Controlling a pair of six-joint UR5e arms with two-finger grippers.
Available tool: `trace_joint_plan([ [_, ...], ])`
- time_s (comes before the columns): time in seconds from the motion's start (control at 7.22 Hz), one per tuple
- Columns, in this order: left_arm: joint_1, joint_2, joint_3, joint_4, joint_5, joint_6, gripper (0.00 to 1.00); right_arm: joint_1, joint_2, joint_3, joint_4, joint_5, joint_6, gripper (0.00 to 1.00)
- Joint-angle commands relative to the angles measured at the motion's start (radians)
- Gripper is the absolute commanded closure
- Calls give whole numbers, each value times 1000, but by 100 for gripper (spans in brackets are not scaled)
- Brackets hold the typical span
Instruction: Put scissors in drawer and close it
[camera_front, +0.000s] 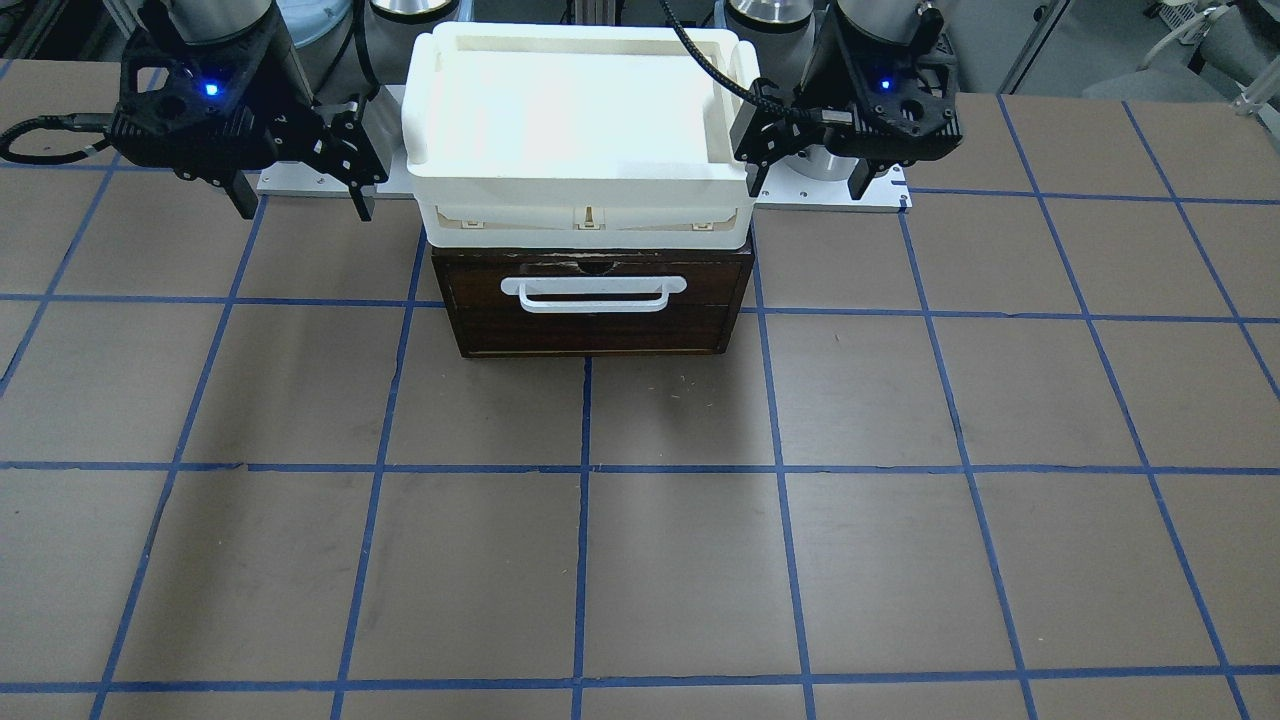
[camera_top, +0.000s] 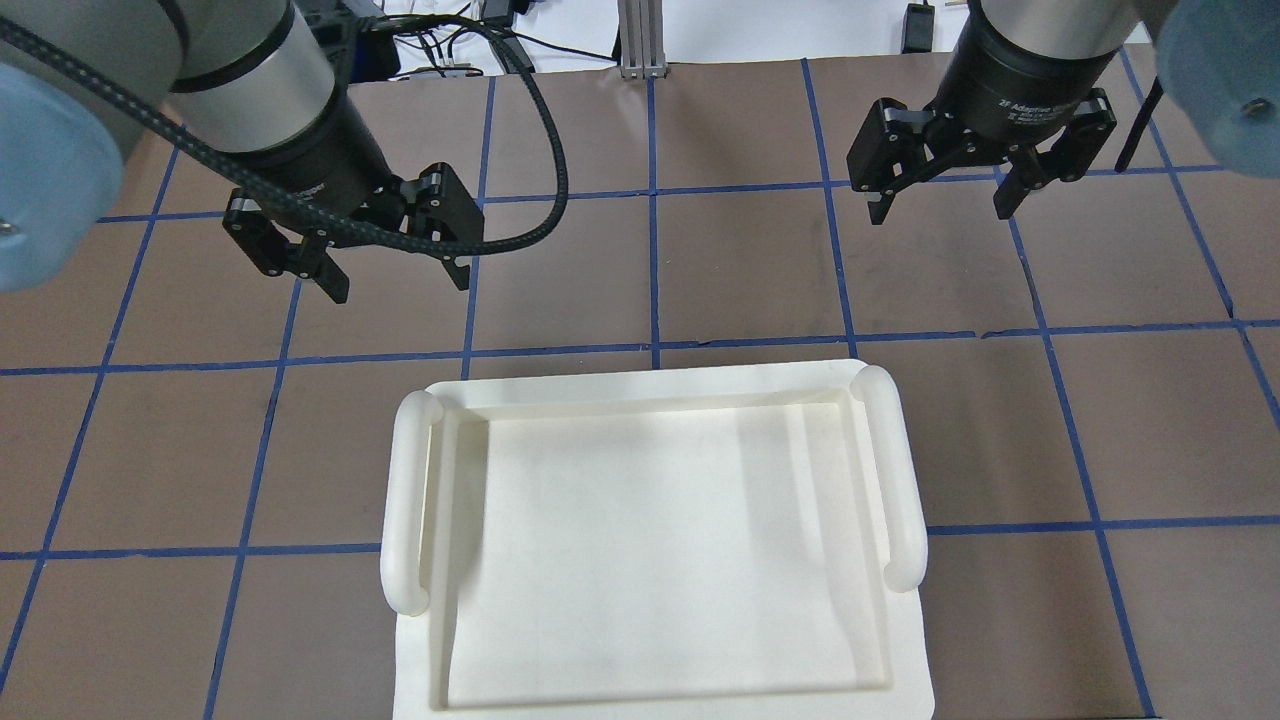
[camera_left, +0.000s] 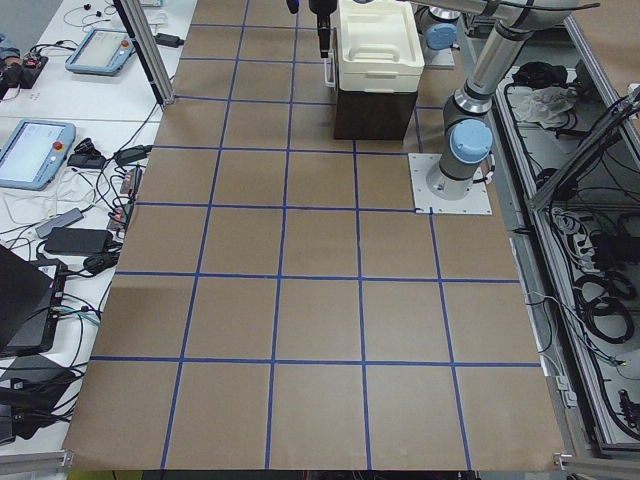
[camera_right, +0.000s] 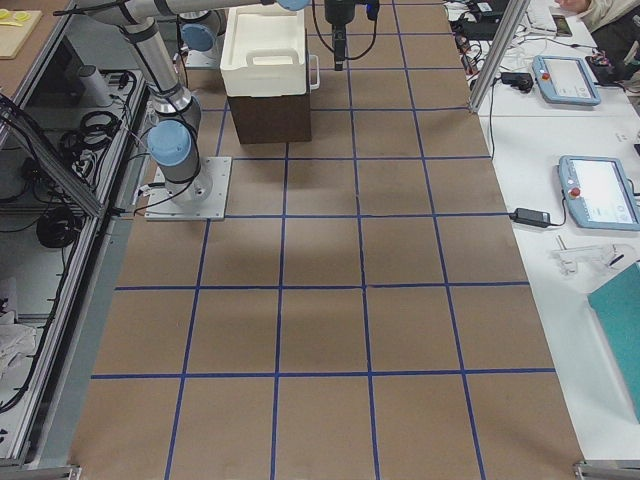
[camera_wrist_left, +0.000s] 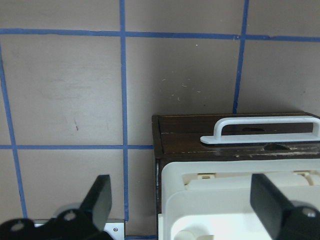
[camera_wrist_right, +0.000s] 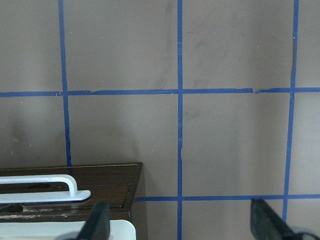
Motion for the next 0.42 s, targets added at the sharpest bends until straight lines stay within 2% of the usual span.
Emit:
trace_joint_plan([
  [0.0, 12, 2, 3, 0, -1, 2, 0, -2, 0, 1, 0, 0, 0, 0],
  [0.28, 12, 3, 3, -1, 2, 2, 0, -2, 0, 1, -2, 0, 0, 0],
])
